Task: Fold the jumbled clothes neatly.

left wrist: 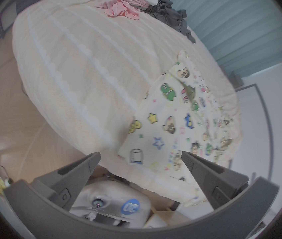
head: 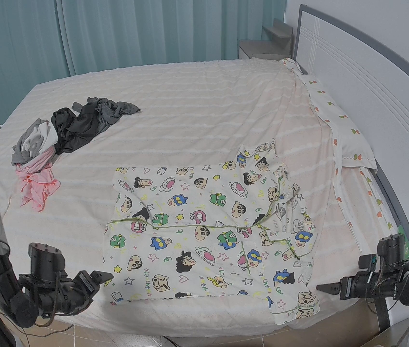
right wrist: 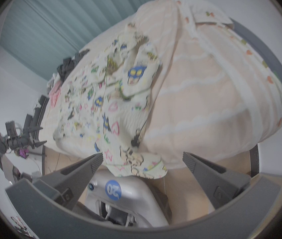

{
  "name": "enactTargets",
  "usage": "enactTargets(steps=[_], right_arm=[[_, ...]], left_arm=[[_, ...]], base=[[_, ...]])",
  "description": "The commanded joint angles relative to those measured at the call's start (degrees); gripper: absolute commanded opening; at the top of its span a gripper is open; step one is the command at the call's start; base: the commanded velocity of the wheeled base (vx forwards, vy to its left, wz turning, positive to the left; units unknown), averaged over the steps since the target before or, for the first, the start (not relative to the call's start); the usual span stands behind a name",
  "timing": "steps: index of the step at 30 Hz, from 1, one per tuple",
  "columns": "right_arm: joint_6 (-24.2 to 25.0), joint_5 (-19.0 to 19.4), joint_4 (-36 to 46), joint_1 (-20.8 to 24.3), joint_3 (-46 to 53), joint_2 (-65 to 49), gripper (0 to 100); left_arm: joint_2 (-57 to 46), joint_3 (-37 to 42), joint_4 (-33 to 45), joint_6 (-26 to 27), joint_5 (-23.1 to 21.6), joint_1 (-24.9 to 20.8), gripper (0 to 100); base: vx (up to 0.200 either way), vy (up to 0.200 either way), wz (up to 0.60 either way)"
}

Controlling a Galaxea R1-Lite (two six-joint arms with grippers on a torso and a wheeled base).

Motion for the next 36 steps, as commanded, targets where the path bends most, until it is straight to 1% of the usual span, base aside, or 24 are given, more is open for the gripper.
enactTargets(steps=[1,2,3,6,7,9,12,13,14,17,18,20,22,23,25,27,28,29,30,32,33,36], right_arm=[[4.2,1.9,-2.3,-5.3,-3.3,-11.8,100],[6.3,1.9,-3.0,-5.0,-5.0,-12.1,100],[9.8,1.8,-4.1,-4.2,-7.8,-12.3,100],[19.5,1.3,-4.7,-2.1,-15.6,-11.3,100],[23.6,1.3,-4.6,-1.6,-19.0,-10.4,100],[29.0,1.4,-4.5,-0.7,-24.5,-7.3,100],[32.9,1.4,-4.5,1.0,-31.8,-2.2,100],[33.0,1.4,-4.4,1.1,-32.1,-1.9,100],[34.6,1.3,-4.5,2.9,-37.2,3.0,100],[35.8,1.2,-4.5,3.8,-39.6,5.2,100],[38.1,1.0,-4.3,4.9,-43.4,8.5,100],[39.5,1.0,-3.3,6.3,-46.9,12.2,100],[39.5,0.9,-1.8,7.6,-49.3,15.4,100],[39.6,0.7,-0.4,8.5,-52.7,18.4,100],[39.6,0.6,1.3,9.0,-56.3,20.8,100],[39.5,0.6,3.5,9.1,-59.2,22.4,100],[39.6,0.6,7.0,8.9,-64.0,24.3,100],[39.6,0.6,7.6,8.9,-64.7,24.5,100],[39.7,0.5,10.4,8.8,-67.9,25.5,100],[39.7,0.5,10.5,8.8,-68.2,25.6,100],[39.7,0.5,13.4,8.8,-71.3,27.7,100],[39.6,-0.3,15.8,8.8,-74.9,31.1,100]], left_arm=[[-10.1,0.8,-0.2,-3.2,-12.6,9.1,100],[-10.0,0.8,-0.2,-3.8,-15.1,9.9,100],[-9.7,0.8,-0.2,-4.2,-18.4,11.1,100],[-8.9,0.8,-0.1,-4.2,-25.5,14.0,100],[-8.6,0.8,-0.1,-4.2,-28.0,15.5,100],[-7.9,0.8,-0.2,-4.2,-30.9,18.0,100],[-7.5,0.8,-0.2,-3.8,-33.4,20.2,100],[-7.4,0.8,-0.2,-3.7,-33.5,20.3,100],[-6.7,0.8,-0.3,-3.6,-34.2,20.7,100],[-6.7,0.9,-0.3,-3.6,-34.2,20.7,100],[-6.8,0.9,-0.2,-3.6,-34.2,20.7,100],[-6.8,0.9,-0.2,-3.6,-34.2,20.7,100],[-6.8,0.9,-0.1,-3.6,-34.2,20.7,100],[-6.8,0.9,-0.1,-3.6,-34.2,20.7,100],[-6.8,0.9,0.0,-3.6,-34.1,20.7,100],[-6.8,0.9,0.0,-3.6,-34.1,20.7,100],[-6.8,0.9,0.0,-3.6,-34.1,20.7,100],[-6.8,0.9,0.0,-3.6,-34.1,20.7,100],[-6.8,0.9,0.0,-3.6,-34.1,20.7,100],[-6.8,0.9,0.0,-3.6,-34.1,20.7,100],[-6.8,0.9,0.0,-3.6,-34.1,20.7,100],[-6.8,0.9,0.0,-3.6,-34.1,20.7,100]], base=[[0.000,0.000,0.00],[0.000,0.000,0.00],[0.000,0.000,0.00],[0.000,0.000,0.00],[0.000,0.000,0.00],[0.000,0.000,0.00],[0.000,0.000,0.00],[0.000,0.000,0.00],[0.000,0.000,0.00],[0.000,0.000,0.00],[0.000,0.000,0.00],[0.000,0.000,0.00],[0.000,0.000,0.00],[0.000,0.000,0.00],[0.000,0.000,0.00],[0.000,0.000,0.00],[0.000,0.000,0.00],[0.000,0.000,0.00],[0.000,0.000,0.00],[0.000,0.000,0.00],[0.000,0.000,0.00],[0.000,0.000,0.00]])
